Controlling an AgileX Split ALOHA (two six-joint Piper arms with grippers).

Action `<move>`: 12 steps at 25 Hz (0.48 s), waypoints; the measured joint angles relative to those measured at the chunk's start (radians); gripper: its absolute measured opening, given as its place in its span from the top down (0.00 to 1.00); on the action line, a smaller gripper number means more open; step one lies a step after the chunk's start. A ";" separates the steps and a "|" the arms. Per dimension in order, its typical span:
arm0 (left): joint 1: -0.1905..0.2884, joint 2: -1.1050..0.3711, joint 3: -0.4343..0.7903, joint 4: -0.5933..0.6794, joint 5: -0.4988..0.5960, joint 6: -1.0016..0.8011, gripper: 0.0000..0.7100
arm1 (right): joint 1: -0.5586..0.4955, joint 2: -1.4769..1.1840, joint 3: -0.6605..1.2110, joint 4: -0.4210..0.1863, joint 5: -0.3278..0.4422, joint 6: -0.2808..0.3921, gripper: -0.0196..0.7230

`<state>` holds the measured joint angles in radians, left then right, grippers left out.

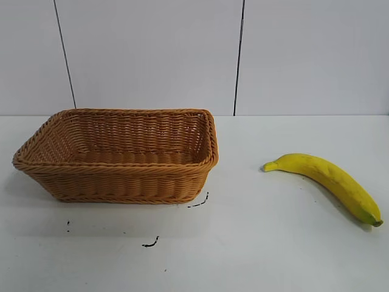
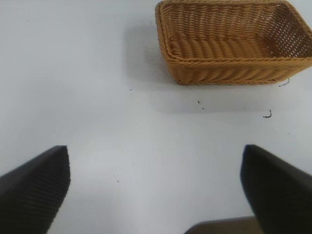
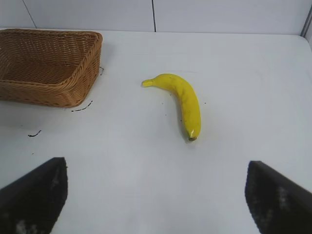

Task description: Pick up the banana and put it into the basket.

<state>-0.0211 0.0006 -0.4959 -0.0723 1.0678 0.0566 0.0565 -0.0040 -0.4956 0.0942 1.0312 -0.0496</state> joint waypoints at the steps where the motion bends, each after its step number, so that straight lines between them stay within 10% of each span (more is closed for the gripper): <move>1: 0.000 0.000 0.000 0.000 0.000 0.000 0.03 | 0.000 0.000 0.000 0.000 0.000 0.000 0.04; 12: 0.000 0.000 0.000 0.000 0.000 0.000 0.03 | 0.000 0.066 -0.023 -0.005 -0.003 0.050 0.04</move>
<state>-0.0211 0.0006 -0.4959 -0.0723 1.0678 0.0566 0.0565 0.0616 -0.5182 0.0894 1.0278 0.0000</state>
